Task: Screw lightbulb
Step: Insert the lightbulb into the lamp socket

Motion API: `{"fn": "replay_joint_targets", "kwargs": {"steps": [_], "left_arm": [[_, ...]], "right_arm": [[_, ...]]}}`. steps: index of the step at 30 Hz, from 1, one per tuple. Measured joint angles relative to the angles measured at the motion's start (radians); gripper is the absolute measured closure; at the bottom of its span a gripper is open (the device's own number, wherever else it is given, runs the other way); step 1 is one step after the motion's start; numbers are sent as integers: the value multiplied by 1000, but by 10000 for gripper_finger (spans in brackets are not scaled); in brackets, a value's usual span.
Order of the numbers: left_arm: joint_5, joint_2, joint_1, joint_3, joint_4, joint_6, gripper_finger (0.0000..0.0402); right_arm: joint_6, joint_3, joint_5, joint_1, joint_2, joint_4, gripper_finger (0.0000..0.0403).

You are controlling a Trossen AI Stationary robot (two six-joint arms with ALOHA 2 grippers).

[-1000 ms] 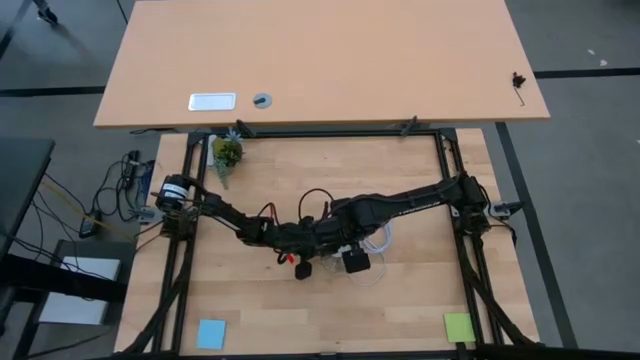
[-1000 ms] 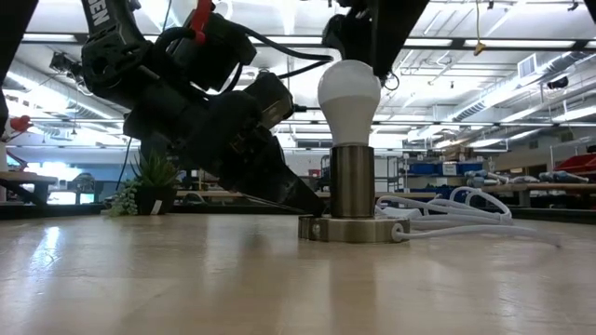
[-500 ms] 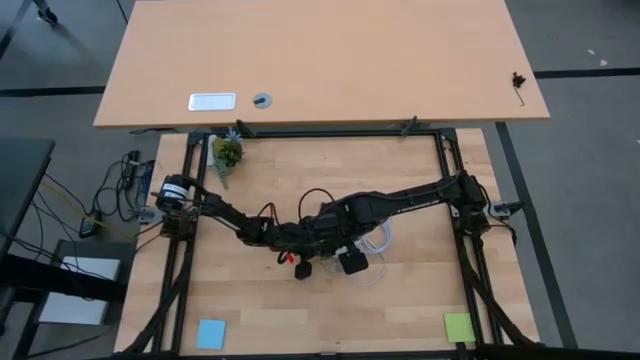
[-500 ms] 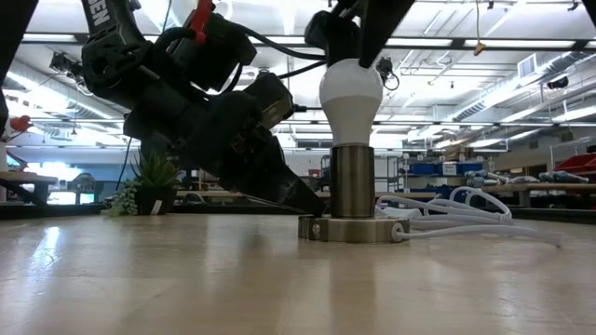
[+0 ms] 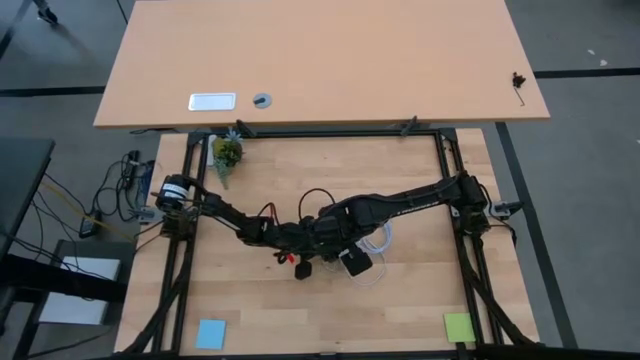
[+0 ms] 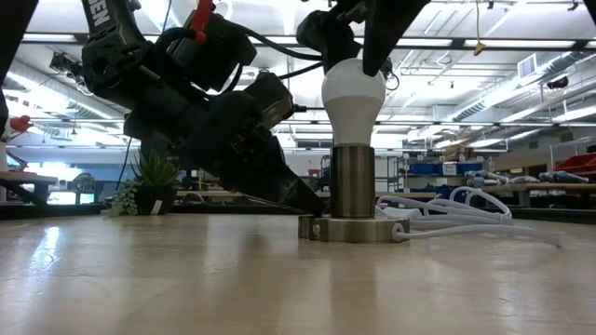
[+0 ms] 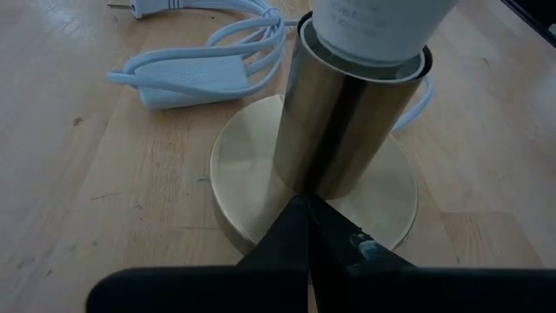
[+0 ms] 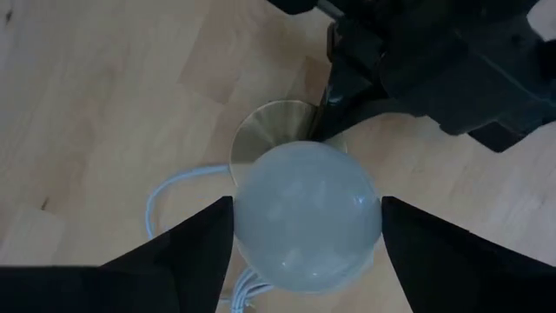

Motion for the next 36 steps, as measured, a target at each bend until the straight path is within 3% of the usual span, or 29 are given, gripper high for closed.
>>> {"fn": "replay_joint_targets", "kwargs": {"steps": [6, 12, 15, 20, 26, 31, 36], "left_arm": [[0, 0, 1, 0, 0, -1, 402], [-3, 0, 2, 0, 0, -5, 402], [-2, 0, 4, 0, 0, -7, 402], [-3, 0, 4, 0, 0, -8, 402], [-8, 0, 5, 0, 0, -6, 402], [-8, 0, 5, 0, 0, -5, 402], [-8, 0, 5, 0, 0, -3, 402]], "right_arm": [[209, -1, 3, 0, 0, 3, 139], [748, -2, 11, -1, 0, -5, 145], [804, 1, -7, 2, 0, -8, 130], [655, 33, -36, 8, 3, -15, 98], [285, 88, -20, 9, -2, -64, 74], [10, 89, -4, 12, -1, -52, 70], [-111, 65, 0, 13, 3, -9, 80]]}}
